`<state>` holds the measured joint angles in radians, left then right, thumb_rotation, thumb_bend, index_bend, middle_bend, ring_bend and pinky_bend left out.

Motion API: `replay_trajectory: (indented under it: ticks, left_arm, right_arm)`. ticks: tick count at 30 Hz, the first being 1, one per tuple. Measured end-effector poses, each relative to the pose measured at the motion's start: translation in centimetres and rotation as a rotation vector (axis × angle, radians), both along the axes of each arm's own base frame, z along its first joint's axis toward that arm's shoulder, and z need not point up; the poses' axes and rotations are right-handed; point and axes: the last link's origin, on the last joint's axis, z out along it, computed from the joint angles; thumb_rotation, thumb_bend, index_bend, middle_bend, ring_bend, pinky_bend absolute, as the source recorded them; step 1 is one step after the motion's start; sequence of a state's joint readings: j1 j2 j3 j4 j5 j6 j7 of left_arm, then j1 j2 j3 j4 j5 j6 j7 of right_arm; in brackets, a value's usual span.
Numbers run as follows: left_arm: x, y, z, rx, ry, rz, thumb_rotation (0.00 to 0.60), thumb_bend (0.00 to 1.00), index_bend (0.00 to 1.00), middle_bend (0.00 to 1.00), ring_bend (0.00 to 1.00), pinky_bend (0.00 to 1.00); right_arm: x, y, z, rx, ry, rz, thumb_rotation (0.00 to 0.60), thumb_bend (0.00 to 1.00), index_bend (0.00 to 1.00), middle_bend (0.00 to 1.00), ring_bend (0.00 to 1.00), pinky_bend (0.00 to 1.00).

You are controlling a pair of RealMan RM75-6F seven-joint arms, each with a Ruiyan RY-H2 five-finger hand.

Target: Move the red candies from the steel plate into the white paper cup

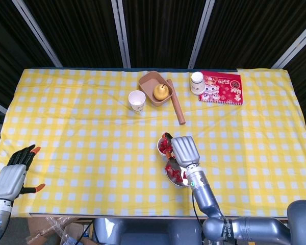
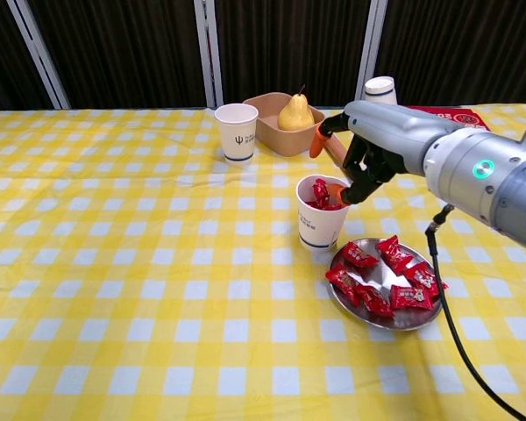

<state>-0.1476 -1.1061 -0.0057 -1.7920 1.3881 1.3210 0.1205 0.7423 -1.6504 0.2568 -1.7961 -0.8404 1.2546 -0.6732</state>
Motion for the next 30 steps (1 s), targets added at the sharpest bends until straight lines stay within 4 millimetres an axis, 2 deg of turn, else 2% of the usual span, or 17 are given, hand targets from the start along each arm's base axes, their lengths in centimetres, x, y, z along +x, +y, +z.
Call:
replay_trajectory:
  ticks: [11, 17, 30]
  left_arm:
    - [0.2, -0.3, 0.0, 0.013, -0.003, -0.022, 0.6, 0.0, 0.0, 0.0, 0.0, 0.0]
    - [0.2, -0.4, 0.0, 0.017, 0.002, -0.026, 0.6, 0.0, 0.0, 0.0, 0.0, 0.0]
    - [0.1, -0.5, -0.1, 0.017, 0.017, -0.017, 0.6, 0.0, 0.0, 0.0, 0.0, 0.0]
  right_arm:
    - [-4.0, 4.5, 0.7, 0.041, 0.07, -0.057, 0.6, 0.4, 0.3, 0.87, 0.97, 1.0]
    - [-5.8, 6.1, 0.3, 0.052, 0.087, -0.091, 0.6, 0.39, 0.3, 0.87, 0.97, 1.0]
    - [-8.2, 7.2, -2.0, 0.099, 0.115, -0.139, 0.6, 0.36, 0.3, 0.87, 0.97, 1.0]
